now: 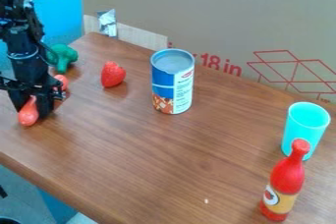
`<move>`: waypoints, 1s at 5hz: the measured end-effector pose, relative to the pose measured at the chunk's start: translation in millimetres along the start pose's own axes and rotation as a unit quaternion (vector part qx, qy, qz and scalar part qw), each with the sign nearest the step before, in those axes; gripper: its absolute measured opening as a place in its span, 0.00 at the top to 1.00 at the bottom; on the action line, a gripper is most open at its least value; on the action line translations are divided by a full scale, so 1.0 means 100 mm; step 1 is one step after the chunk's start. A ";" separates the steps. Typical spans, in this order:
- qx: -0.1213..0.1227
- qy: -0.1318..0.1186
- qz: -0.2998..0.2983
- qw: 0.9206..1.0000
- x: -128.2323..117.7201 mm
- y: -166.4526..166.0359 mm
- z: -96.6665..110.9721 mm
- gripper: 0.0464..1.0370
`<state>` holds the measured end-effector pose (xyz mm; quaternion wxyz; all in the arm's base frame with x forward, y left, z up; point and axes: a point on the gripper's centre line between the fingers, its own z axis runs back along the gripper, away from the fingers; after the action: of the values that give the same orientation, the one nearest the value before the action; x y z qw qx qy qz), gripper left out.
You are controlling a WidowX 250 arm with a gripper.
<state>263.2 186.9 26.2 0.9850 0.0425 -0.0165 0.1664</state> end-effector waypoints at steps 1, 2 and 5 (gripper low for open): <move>-0.010 0.018 0.007 1.000 0.01 -0.02 0.01 0.13; -0.027 0.015 -0.003 1.000 0.02 -0.14 0.13 0.03; -0.021 -0.103 -0.247 0.963 -0.10 -1.29 1.17 0.04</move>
<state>293.7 52.2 132.2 0.9892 0.0412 -0.1104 -0.0875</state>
